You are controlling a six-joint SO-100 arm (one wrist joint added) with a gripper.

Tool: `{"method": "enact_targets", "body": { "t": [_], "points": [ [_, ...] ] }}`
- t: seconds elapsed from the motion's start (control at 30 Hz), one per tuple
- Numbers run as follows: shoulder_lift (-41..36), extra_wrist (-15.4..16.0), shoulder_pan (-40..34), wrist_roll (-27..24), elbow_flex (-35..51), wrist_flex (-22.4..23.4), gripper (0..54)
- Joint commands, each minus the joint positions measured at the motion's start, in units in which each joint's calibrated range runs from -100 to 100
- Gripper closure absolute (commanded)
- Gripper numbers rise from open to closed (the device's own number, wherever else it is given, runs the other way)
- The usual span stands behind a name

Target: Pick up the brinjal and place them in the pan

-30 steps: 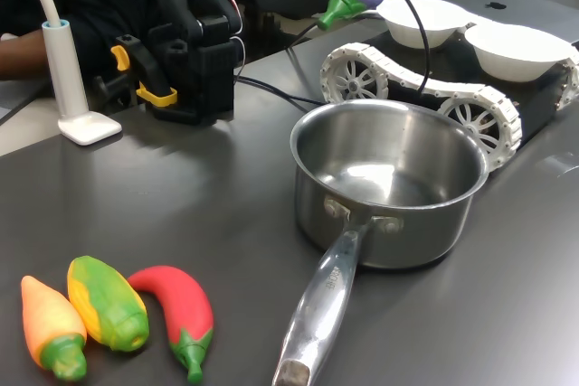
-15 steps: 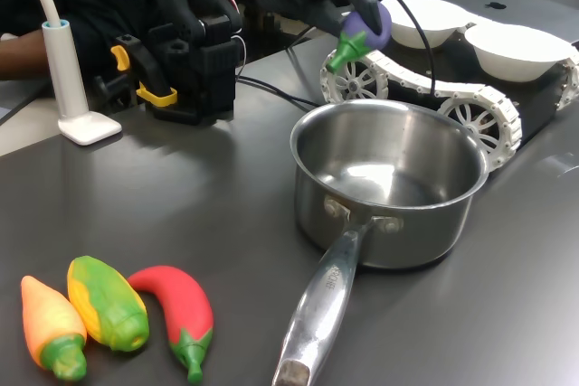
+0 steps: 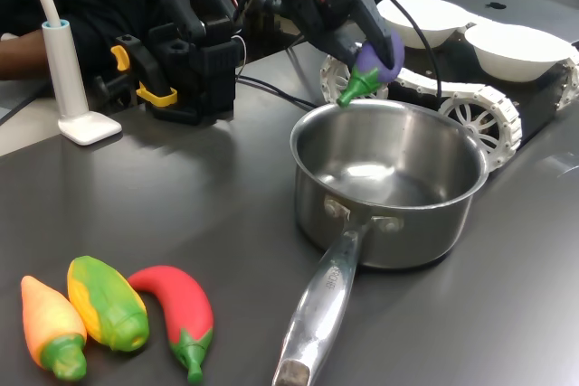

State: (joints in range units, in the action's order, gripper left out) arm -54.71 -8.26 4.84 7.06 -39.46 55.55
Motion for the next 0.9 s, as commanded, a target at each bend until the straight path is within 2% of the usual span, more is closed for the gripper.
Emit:
{"method": "enact_targets", "body": {
  "t": [0.0,0.87],
  "points": [
    [0.52,-1.06,-0.14,-0.54,2.25,-4.33,53.6],
    [10.3,-1.15,2.84,-0.15,3.25,-9.96,53.6]
  ]
}}
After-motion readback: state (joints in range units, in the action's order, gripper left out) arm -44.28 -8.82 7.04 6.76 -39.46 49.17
